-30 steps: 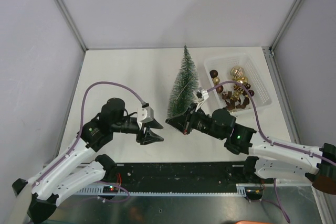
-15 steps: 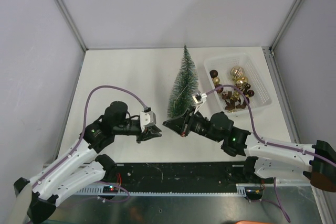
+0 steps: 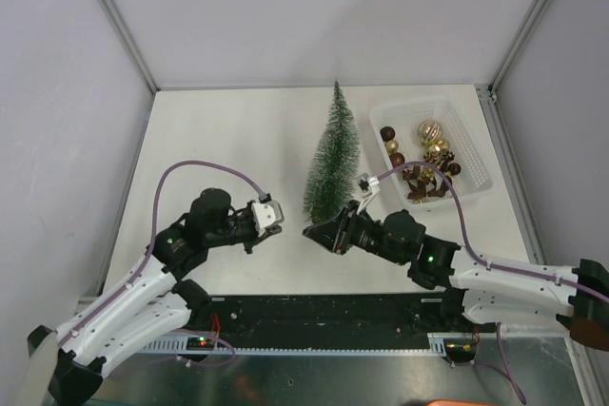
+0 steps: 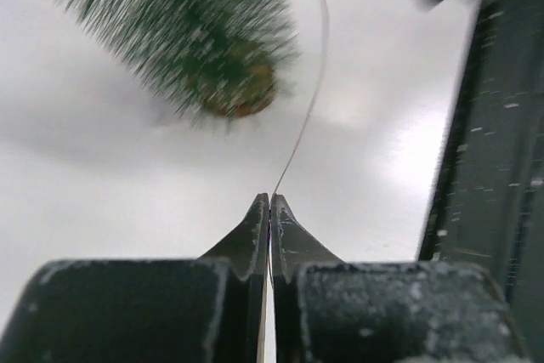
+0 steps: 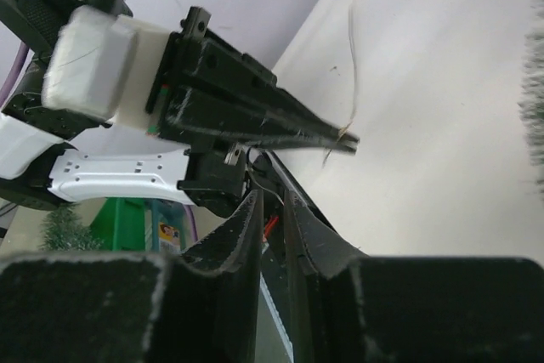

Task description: Decorate the small christmas tree

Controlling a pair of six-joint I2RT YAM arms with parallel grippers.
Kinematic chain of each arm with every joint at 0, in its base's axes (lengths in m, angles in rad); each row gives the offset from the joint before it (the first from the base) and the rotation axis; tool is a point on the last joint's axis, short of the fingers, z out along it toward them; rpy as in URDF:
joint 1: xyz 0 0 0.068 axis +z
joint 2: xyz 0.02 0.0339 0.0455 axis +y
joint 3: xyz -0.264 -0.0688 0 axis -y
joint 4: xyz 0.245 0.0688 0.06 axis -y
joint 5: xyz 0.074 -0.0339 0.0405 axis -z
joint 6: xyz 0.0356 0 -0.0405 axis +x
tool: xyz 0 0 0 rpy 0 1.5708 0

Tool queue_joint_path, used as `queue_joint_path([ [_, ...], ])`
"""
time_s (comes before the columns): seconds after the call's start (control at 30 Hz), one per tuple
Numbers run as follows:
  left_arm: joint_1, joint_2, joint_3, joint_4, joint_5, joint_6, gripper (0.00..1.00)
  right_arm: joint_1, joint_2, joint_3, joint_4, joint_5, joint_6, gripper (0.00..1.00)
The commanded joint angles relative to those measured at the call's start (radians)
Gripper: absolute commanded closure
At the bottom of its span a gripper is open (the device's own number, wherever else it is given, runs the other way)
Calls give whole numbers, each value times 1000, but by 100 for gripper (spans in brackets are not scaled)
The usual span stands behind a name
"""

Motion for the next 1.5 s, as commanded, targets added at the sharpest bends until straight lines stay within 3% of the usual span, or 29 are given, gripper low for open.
queue_joint_path([
  [0.0, 30, 4, -50, 52, -294, 9, 100, 7, -97, -25, -103, 67, -19, 78],
  [0.1, 73, 44, -92, 57, -419, -23, 100, 7, -167, -41, -177, 93, -22, 76],
  [0.23, 109, 62, -118, 58, -461, -18, 100, 2, -261, -48, -271, 128, -44, 73],
  [0.43, 133, 141, -112, 80, -596, 18, 100, -91, -415, -18, -360, 215, -116, 58],
  [0.53, 169, 161, -109, 88, -596, 36, 100, -161, -428, 28, -405, 268, -173, 52],
  [0.77, 180, 110, -97, 104, -448, 88, 100, -279, -265, 175, -325, 357, -318, 47],
  [0.9, 179, 146, -107, 129, -494, 120, 100, -317, -151, 224, -196, 425, -391, 46],
  [1.07, 179, 157, -152, 150, -586, 175, 100, -424, -23, 326, -58, 301, -405, 43],
  [1.3, 176, 21, -253, 180, -596, 297, 100, -429, 91, 464, 0, 248, -480, 40],
  [1.47, 173, 26, -241, 180, -587, 280, 100, -352, 147, 553, -27, 333, -549, 34],
])
